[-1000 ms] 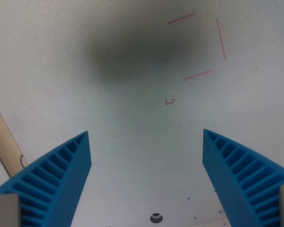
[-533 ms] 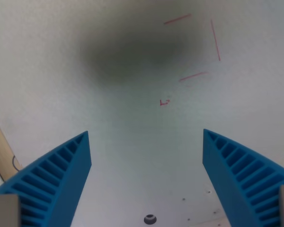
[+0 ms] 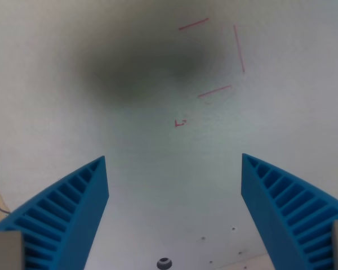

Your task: Rotate around gripper negative x

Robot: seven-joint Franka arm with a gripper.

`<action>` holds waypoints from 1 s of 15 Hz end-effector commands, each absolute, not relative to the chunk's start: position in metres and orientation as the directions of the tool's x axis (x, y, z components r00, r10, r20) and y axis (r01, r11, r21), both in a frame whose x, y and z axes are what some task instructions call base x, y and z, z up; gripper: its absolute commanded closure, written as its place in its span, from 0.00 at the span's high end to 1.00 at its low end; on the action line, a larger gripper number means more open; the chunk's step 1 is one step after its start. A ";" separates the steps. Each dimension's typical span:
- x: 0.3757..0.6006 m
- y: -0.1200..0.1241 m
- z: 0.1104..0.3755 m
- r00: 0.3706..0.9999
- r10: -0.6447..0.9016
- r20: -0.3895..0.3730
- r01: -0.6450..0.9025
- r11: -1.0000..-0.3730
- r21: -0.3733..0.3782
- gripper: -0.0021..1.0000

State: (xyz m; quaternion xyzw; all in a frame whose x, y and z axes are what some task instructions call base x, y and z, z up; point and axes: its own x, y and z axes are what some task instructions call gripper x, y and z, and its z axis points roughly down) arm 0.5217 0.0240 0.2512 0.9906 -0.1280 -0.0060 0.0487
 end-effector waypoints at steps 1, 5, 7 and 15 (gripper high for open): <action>0.525 0.028 0.255 0.961 -0.275 -0.007 -0.259 -0.915 0.310 1.00; 0.525 0.028 0.255 0.961 -0.275 -0.007 -0.255 -0.900 0.354 1.00; 0.525 0.028 0.255 0.961 -0.275 -0.007 -0.252 -0.892 0.375 1.00; 0.525 0.028 0.255 0.961 -0.275 -0.007 -0.241 -0.855 0.460 1.00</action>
